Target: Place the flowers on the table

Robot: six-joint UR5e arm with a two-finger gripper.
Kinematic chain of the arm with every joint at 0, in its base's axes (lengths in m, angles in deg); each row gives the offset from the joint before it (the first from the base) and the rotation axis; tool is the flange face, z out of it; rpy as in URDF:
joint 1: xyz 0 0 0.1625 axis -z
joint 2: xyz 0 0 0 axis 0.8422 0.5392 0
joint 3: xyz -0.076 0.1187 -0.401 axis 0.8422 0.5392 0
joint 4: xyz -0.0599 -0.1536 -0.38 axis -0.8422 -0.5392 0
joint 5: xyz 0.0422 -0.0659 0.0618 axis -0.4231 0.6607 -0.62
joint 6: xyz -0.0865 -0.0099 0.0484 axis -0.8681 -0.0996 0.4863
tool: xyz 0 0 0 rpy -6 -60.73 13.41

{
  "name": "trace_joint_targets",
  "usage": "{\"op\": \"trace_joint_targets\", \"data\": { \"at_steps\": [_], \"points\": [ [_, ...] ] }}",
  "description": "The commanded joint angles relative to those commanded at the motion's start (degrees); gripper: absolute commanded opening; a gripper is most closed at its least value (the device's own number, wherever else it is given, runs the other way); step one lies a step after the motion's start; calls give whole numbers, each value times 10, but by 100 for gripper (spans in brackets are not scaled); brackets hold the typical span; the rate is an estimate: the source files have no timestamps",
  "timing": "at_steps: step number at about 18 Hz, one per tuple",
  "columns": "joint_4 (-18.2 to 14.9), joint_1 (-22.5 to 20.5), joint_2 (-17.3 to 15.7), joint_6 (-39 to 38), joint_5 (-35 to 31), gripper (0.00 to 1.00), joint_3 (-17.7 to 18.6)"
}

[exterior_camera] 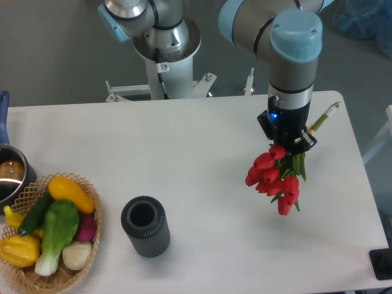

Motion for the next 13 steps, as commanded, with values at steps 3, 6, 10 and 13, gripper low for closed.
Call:
{"op": "trace_joint_targets", "data": {
  "at_steps": [3,6,10,13],
  "points": [
    [1,1,2,-2,0,0,4],
    [-1,14,10,-11,4,0,9],
    [2,18,32,-19,2,0,18],
    [4,25,35,-32,3,0,24]
  ]
}}
